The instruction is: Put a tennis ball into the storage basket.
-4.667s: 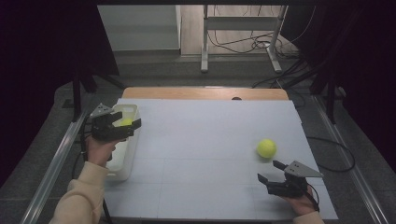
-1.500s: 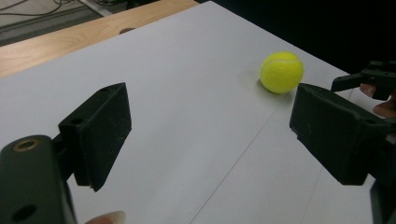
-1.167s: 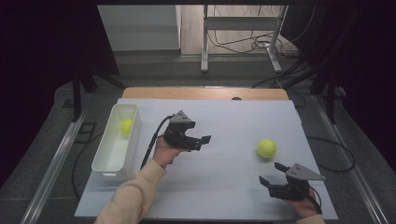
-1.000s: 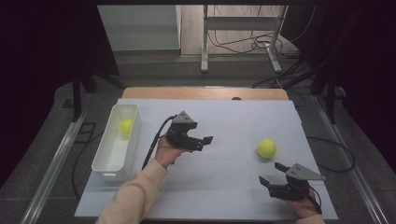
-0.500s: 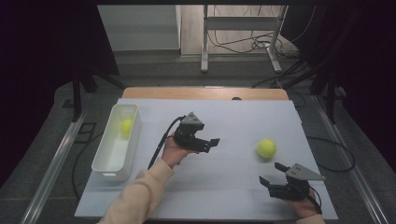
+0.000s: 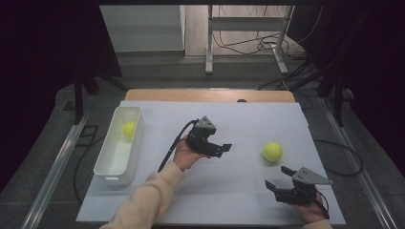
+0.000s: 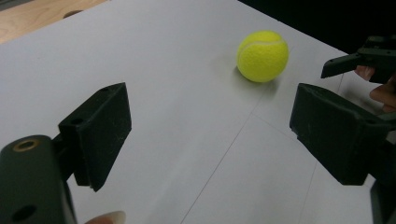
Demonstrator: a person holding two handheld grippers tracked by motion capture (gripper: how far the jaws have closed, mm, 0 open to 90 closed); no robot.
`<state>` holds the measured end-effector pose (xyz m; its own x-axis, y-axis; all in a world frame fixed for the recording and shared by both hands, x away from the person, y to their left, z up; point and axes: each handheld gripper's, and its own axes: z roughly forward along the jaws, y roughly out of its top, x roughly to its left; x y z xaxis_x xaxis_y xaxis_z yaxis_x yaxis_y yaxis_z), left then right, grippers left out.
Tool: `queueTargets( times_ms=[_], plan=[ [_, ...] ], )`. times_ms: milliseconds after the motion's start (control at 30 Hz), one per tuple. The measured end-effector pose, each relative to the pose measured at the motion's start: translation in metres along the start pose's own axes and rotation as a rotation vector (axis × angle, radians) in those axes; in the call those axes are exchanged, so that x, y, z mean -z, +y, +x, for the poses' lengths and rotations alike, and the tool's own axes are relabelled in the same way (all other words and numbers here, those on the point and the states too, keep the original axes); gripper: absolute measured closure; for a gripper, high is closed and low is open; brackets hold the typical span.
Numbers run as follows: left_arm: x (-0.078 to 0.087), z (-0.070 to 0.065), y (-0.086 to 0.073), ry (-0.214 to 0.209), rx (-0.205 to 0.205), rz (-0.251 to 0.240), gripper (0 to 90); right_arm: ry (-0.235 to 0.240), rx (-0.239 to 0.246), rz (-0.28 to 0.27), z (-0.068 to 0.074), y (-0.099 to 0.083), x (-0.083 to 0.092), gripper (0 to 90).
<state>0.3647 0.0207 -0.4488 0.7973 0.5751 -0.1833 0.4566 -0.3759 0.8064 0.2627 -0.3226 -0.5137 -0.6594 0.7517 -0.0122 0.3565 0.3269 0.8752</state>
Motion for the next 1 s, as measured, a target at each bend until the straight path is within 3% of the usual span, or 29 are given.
queueTargets(
  times_ms=[1000],
  plan=[
    [-0.046, -0.021, 0.007, -0.042, -0.039, 0.058, 13.2, -0.005, 0.002, 0.003, 0.0, 0.0, 0.001, 16.8]
  ],
)
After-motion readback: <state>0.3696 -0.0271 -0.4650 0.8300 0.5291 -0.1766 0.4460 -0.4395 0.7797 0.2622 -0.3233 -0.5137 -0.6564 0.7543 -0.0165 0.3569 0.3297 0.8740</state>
